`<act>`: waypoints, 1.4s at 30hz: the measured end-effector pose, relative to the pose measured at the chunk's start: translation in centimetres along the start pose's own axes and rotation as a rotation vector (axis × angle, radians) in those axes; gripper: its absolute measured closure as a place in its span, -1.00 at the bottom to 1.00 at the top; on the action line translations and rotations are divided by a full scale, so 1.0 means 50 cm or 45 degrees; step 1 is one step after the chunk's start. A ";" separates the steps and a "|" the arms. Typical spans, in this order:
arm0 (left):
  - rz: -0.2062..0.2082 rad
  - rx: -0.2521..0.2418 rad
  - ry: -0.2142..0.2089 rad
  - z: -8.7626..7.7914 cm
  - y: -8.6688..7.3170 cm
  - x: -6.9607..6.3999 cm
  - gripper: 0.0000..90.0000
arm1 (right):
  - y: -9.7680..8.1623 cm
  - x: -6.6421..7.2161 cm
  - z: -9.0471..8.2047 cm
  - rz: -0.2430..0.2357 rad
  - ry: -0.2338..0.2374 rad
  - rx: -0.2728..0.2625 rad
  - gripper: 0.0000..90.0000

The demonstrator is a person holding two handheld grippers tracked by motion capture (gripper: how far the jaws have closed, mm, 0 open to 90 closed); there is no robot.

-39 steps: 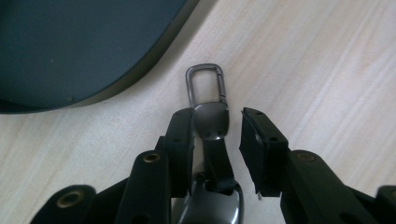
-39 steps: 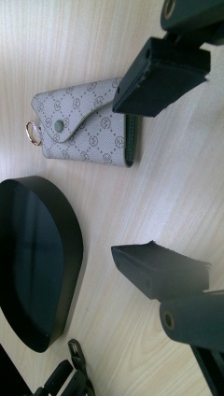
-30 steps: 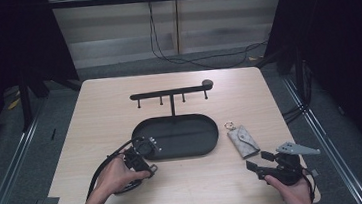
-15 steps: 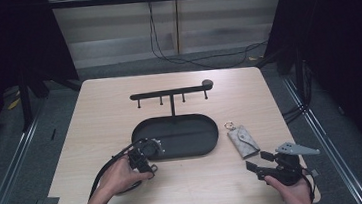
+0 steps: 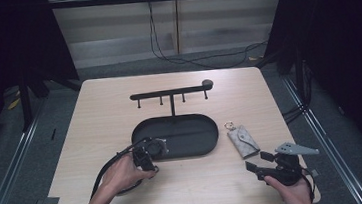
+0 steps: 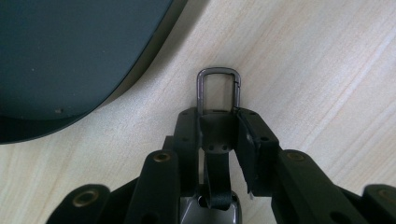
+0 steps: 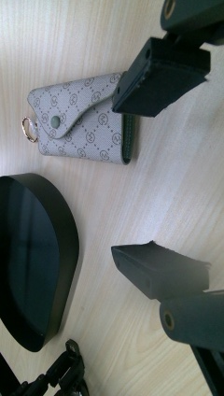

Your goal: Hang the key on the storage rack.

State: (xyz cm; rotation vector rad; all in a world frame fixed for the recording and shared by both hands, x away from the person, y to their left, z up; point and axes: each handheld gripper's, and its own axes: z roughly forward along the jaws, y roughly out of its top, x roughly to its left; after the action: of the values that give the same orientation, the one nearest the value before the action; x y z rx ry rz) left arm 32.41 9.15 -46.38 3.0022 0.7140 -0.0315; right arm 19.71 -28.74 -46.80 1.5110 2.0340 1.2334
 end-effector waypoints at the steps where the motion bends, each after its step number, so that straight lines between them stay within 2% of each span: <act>1: -0.011 -0.001 -0.017 -0.001 -0.001 0.003 0.57 | 0.000 0.000 0.000 0.005 -0.003 0.000 -0.43; 8: -0.025 -0.026 0.002 -0.001 -0.005 0.006 0.57 | 0.000 -0.002 0.002 0.018 -0.004 0.007 -0.43; 13: -0.045 -0.030 -0.004 -0.005 -0.007 0.008 0.57 | 0.000 -0.002 0.001 0.020 -0.006 0.004 -0.43; 14: -0.034 -0.033 -0.010 -0.007 -0.008 0.009 0.57 | 0.000 -0.002 0.001 0.019 -0.007 0.003 -0.43; 15: -0.053 -0.053 -0.012 -0.010 -0.009 0.007 0.57 | 0.000 -0.002 0.001 0.020 -0.008 0.003 -0.43; 17: -0.042 -0.056 -0.015 -0.016 -0.012 0.008 0.57 | 0.000 -0.002 0.002 0.021 -0.007 0.005 -0.43; 18: -0.065 -0.093 -0.012 -0.022 -0.015 0.008 0.57 | 0.000 -0.002 0.002 0.021 -0.008 0.005 -0.43; 21: -0.062 -0.122 -0.027 -0.038 -0.023 0.015 0.57 | 0.000 -0.002 0.002 0.022 -0.008 0.005 -0.43; 22: -0.081 -0.140 -0.026 -0.041 -0.026 0.015 0.57 | 0.000 -0.002 0.002 0.023 -0.008 0.006 -0.43; 28: -0.097 -0.182 -0.049 -0.063 -0.037 0.026 0.57 | 0.000 -0.002 0.002 0.025 -0.011 0.011 -0.43; 30: -0.086 -0.191 -0.029 -0.071 -0.039 0.030 0.57 | 0.000 -0.002 0.002 0.028 -0.011 0.011 -0.43; 33: -0.105 -0.187 -0.019 -0.077 -0.042 0.028 0.57 | 0.000 -0.003 0.002 0.030 -0.009 0.011 -0.43; 34: -0.085 -0.182 -0.014 -0.081 -0.042 0.031 0.57 | 0.000 -0.003 0.002 0.030 -0.007 0.011 -0.43; 42: -0.089 -0.231 -0.033 -0.106 -0.055 0.039 0.57 | 0.000 -0.003 0.002 0.032 -0.008 0.010 -0.43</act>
State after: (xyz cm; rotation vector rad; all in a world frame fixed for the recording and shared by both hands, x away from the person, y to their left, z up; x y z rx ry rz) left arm 32.95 12.77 -41.30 2.7994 0.7739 -0.0084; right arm 19.85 -28.82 -46.90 1.5464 2.0243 1.2303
